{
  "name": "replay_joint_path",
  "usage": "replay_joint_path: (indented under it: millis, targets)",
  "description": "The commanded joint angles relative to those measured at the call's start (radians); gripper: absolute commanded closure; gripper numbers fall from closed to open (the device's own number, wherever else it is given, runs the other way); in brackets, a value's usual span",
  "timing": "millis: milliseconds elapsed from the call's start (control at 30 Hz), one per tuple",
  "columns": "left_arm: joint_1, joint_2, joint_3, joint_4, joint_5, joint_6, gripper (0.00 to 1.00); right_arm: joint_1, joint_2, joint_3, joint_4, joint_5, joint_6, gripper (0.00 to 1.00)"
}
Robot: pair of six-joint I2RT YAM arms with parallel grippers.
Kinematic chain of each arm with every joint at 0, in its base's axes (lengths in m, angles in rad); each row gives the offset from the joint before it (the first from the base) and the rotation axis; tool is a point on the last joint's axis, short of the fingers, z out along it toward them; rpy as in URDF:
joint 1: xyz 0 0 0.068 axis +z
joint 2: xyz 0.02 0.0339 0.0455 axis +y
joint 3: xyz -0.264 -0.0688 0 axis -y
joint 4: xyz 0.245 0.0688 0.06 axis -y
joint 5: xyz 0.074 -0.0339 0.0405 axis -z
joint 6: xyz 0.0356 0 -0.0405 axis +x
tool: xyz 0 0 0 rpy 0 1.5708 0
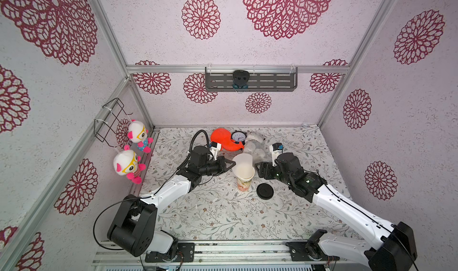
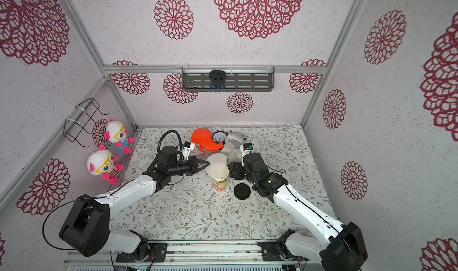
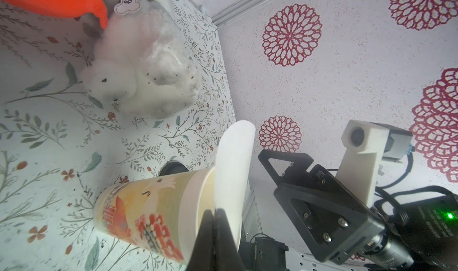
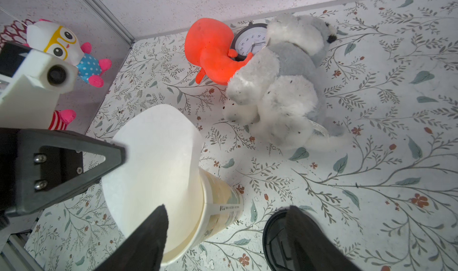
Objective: Put the leak-proof paper on the milk tea cups
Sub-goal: Place the leak-proof paper at the cup.
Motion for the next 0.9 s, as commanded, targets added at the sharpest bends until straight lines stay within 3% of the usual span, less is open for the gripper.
replay_joint_path:
  millis: [0,433,867]
  targets:
    - [0.007,-0.009,-0.002,0.012,0.000,-0.004,1.00,-0.005,0.002,0.028,0.010,0.019,-0.013,0.20]
    - [0.042,-0.012,-0.022,-0.015,-0.010,0.008,1.00,-0.005,0.021,0.026,0.017,0.021,-0.013,0.10]
    - [0.005,-0.009,0.003,-0.034,0.041,0.021,1.00,-0.005,0.017,0.016,0.026,0.019,-0.015,0.02]
